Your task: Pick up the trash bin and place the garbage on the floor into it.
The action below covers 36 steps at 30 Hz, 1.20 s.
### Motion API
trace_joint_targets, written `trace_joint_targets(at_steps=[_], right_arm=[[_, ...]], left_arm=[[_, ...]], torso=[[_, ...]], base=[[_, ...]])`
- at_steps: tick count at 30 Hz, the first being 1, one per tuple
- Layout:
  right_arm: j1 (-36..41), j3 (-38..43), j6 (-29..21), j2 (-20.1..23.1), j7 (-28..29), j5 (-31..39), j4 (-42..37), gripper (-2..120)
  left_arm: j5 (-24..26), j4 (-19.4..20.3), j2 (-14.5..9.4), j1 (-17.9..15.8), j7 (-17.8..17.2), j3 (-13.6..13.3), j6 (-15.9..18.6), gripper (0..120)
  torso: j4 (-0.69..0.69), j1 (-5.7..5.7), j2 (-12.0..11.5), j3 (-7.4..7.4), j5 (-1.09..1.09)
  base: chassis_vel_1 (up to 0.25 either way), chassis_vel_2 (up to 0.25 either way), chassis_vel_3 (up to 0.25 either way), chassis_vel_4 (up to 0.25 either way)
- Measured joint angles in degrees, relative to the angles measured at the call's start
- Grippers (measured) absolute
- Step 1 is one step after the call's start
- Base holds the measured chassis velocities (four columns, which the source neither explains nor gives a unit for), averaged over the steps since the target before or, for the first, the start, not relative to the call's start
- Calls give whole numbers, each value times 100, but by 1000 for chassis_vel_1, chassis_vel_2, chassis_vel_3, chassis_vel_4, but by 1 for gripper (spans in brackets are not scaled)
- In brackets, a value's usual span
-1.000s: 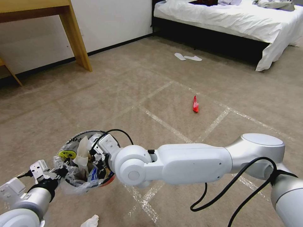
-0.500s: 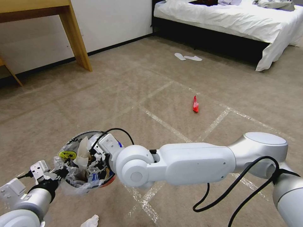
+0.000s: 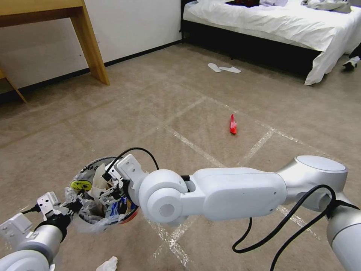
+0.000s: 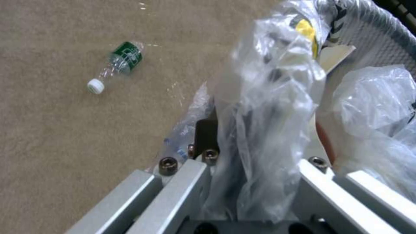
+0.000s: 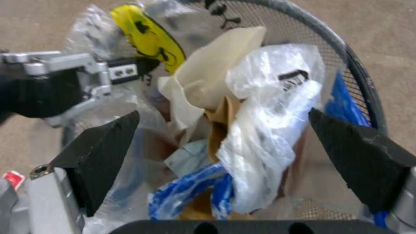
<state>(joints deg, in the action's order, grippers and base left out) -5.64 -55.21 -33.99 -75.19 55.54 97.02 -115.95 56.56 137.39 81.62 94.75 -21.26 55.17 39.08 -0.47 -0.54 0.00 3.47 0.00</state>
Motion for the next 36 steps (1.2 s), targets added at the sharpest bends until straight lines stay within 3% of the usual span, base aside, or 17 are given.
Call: trace_joint_targets(at_steps=[13,22,25,26,27,29,31,32,33,35,36], right_arm=[[-35,77,-5,-77,81,48,-137,99],[226,1105,163,666,-117,-119,-959,99],[564,1784,368,1374,-462,-353,-1293,99],[564,1784,368,1374,-462,-353,-1293,99],[789,2138,580,1711,-781,-681,-1424,100],[864,2258,679,1814,-922,-822,-1460,100],[1329,2864,1298,2202,-1689,-1517,-1634,100],[1329,2864,1298,2202,-1689,-1517,-1634,100],[1703,3327,1656,2371,-2130,-1837,-1706,100],[1936,3580,1831,2435,-2321,-1980,-1729,100],[2408,4021,2151,2528,-2631,-2202,-1750,100]], left_arm=[[20,9,-30,8,9,70,-8,1],[59,-72,-145,-56,3,170,-13,1],[98,-72,-203,-56,-19,227,-13,1],[98,-72,-203,-56,-19,227,-13,1],[125,-71,-219,-52,-23,257,-13,1],[130,-72,-223,-47,-27,271,-13,1],[140,-71,-233,-23,-27,305,-15,1],[140,-71,-233,-23,-27,305,-15,1],[141,-72,-229,-27,-28,313,-16,1],[142,-72,-222,-31,-28,315,-17,1],[142,-72,-210,-33,-30,323,-19,1]], torso=[[0,0,0,0,0],[0,0,0,-1,0],[-1,0,0,0,2],[-1,0,0,0,2],[-2,0,0,-1,2],[-2,0,0,-1,2],[0,0,0,0,2],[0,0,0,0,2],[1,0,0,-1,1],[0,0,0,-1,0],[-1,0,0,-1,3]], base=[[0,0,0,0],[0,0,0,0],[0,0,0,0],[0,0,0,0],[0,0,0,0],[0,0,0,0],[0,0,0,0],[0,0,0,0],[0,0,0,0],[0,0,0,0],[0,0,0,0]])
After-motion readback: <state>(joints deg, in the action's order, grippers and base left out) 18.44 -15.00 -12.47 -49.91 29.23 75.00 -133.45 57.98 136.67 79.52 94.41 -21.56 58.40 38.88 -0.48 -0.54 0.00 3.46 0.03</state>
